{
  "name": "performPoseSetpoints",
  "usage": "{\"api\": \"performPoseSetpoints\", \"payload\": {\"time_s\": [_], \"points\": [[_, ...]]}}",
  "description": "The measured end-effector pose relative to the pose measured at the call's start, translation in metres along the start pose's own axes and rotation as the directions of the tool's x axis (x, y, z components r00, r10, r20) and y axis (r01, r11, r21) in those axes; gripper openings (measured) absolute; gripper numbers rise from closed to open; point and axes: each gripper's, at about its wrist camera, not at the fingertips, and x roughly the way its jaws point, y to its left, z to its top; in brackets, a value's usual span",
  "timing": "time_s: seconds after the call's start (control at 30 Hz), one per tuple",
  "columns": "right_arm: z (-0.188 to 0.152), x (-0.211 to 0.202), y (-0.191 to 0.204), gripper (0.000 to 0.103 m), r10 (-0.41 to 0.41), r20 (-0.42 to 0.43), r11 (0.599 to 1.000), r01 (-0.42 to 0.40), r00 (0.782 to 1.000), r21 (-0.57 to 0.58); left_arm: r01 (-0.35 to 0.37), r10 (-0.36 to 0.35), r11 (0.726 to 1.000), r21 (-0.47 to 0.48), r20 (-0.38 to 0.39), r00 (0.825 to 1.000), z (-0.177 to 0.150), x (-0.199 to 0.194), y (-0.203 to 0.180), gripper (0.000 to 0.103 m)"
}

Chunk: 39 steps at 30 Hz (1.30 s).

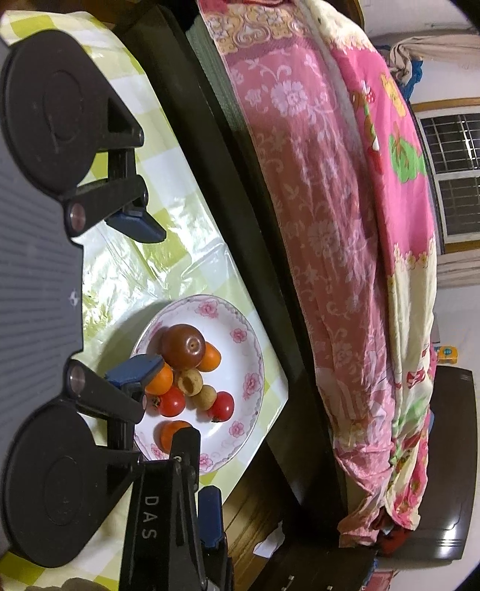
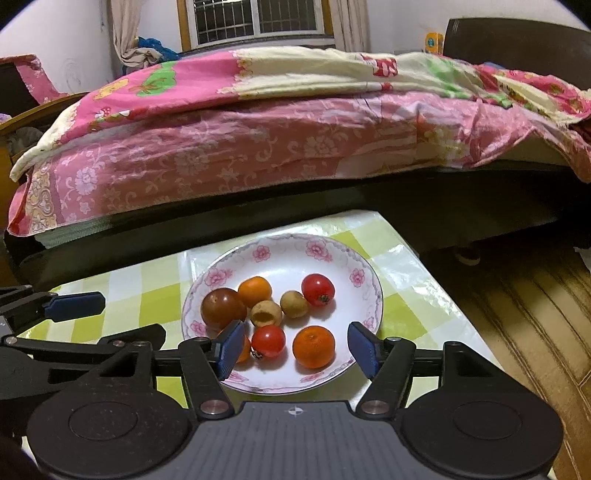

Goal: Organize fruits

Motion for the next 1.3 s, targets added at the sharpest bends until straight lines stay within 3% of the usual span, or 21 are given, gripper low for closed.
{"api": "performPoseSetpoints", "payload": {"time_s": [0.7, 0.97, 1.3], "points": [[-0.024, -0.045, 0.010, 0.065, -0.031, 0.007, 0.999, 0.032, 0.999, -0.012, -0.092, 0.095, 0.990, -0.107, 0.018, 0.995, -0.031, -0.039, 0.013, 0.103], [-0.034, -0.057, 0.012, 0.066, -0.031, -0.015, 0.999, 0.031, 0.999, 0.018, -0.124, 0.125, 0.987, -0.097, -0.001, 0.992, -0.045, -0.051, 0.006, 0.103], [-0.059, -0.082, 0.020, 0.066, -0.007, -0.056, 0.997, 0.011, 0.998, 0.073, -0.102, 0.099, 0.987, -0.125, -0.034, 0.995, -0.061, -0.073, 0.003, 0.103]]}}
